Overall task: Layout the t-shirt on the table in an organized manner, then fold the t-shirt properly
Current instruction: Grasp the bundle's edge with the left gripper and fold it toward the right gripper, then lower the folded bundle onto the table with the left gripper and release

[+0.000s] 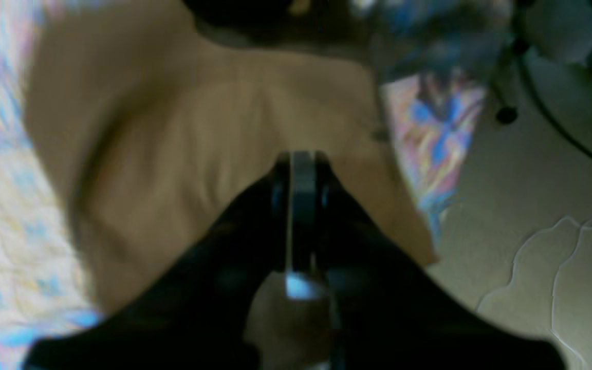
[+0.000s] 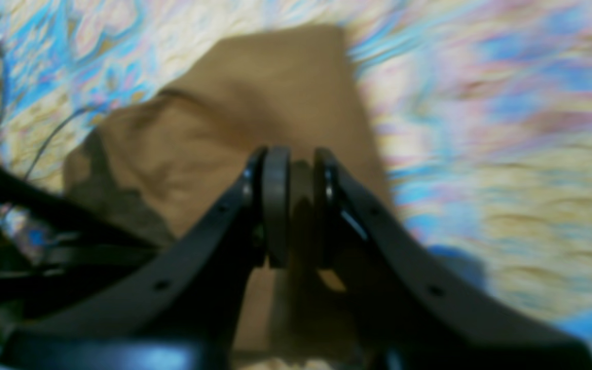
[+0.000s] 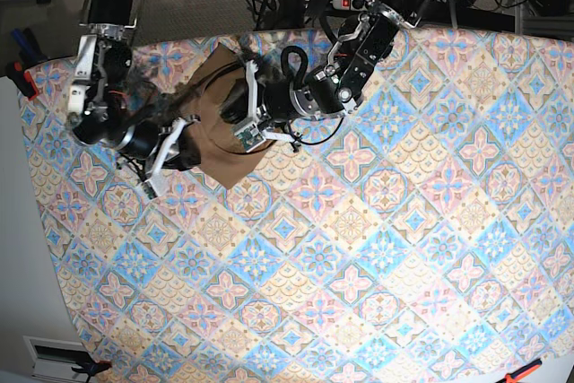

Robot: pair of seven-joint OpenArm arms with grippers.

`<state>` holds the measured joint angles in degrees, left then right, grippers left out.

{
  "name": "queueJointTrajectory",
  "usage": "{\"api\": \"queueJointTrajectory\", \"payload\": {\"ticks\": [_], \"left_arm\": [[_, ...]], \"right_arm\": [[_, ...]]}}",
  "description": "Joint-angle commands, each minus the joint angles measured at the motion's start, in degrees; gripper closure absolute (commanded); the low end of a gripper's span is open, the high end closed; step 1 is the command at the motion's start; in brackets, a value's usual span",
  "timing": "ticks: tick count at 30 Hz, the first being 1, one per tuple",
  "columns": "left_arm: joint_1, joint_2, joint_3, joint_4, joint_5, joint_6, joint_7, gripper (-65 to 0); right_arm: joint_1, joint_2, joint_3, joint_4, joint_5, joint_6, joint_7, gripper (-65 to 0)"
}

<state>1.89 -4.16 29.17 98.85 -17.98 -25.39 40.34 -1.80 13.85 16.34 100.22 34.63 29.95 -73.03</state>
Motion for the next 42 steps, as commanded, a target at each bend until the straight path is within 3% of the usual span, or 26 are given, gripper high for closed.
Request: {"api": "queueJointTrajectory", "payload": {"ticks": [1,5,9,12,19,30,33,39,42], "left_arm": [[-0.2,0.5,-0.1,1.9,-0.7,0.0,-1.0,0.0],[0.5,0.4,2.4,4.4,-0.8,0.0,-0.4,0.0],[0.1,0.3,10.5,4.4,-0.6,-0.1,5.8,0.0],[0.1,0.3,15.1,4.0,-0.5,-0.1,5.5,0.0],[-2.1,0.8,16.0,-6.5,-0.6,-0.1,5.8,0.0],[-7.4,2.5,22.9,-14.8,-0.5,0.1,6.0,0.0],[-7.5,1.3,22.8,-14.8,-0.6,0.1,6.7,0.0],[-9.1,-3.5,22.7,-10.4,-0.6,0.6,13.5,0.0],[-9.1,-5.9,22.7,-7.1,-0.6,5.9,14.2,0.0]], "right_arm": [[0.6,0.4,1.0,2.2,1.4,0.3,0.0,-8.3],[2.3,0.4,4.3,5.2,1.4,0.3,-2.9,-8.3],[4.0,0.4,6.2,5.2,1.2,0.3,-3.6,-8.3],[4.0,0.4,8.2,5.2,1.2,0.3,-3.6,-8.3],[3.8,0.4,9.0,5.5,1.1,0.3,-3.5,-8.3],[3.9,0.4,9.0,5.5,1.1,0.3,-3.4,-8.3],[3.9,0.4,9.0,5.5,1.1,0.3,-3.4,-8.3],[3.9,0.4,9.0,5.2,1.1,0.3,-3.4,-8.3],[3.9,0.4,9.0,5.1,1.1,0.3,-3.4,-8.3]]}}
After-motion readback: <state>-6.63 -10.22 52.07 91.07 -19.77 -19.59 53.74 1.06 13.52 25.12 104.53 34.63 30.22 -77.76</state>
